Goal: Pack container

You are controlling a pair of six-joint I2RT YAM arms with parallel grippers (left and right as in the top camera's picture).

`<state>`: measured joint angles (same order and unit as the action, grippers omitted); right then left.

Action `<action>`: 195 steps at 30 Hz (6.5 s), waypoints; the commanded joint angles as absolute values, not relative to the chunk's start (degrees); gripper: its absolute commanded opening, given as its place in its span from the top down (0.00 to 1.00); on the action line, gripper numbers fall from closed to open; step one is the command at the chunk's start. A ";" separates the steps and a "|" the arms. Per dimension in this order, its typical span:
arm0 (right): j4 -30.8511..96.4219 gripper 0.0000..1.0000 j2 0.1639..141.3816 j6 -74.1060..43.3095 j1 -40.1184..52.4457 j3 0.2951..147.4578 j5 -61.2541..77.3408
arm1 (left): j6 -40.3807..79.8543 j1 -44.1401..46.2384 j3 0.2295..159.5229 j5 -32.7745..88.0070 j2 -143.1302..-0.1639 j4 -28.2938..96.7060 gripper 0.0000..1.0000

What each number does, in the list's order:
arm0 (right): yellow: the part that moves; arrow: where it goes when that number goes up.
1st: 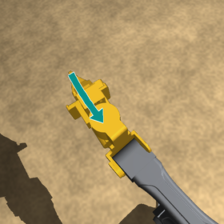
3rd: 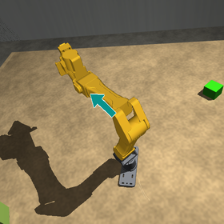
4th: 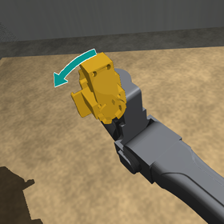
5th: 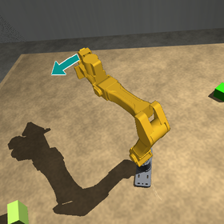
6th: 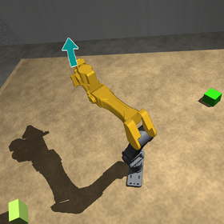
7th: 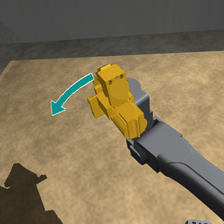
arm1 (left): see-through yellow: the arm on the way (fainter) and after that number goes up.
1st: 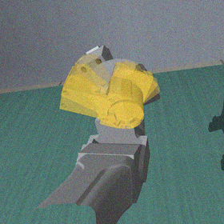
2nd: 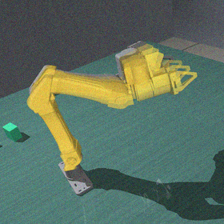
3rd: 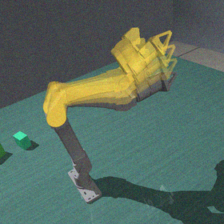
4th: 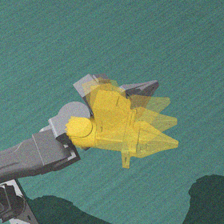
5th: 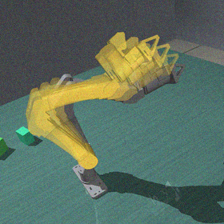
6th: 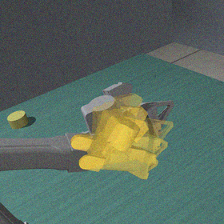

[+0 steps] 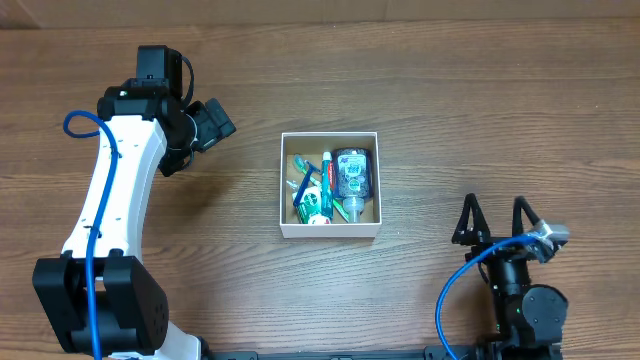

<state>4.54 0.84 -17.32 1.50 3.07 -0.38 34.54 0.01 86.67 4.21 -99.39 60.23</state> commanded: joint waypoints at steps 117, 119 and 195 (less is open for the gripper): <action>10.04 0.00 0.23 -16.71 1.39 2.85 -0.30 | 2.94 -0.08 28.51 7.92 -0.25 18.11 0.00; 10.04 0.00 0.23 -16.71 1.39 2.85 -0.30 | 2.94 -0.08 24.14 8.01 -0.25 13.13 0.00; 10.04 0.00 0.23 -16.71 1.39 2.85 -0.30 | -5.80 -0.08 0.25 0.93 -0.25 4.36 0.00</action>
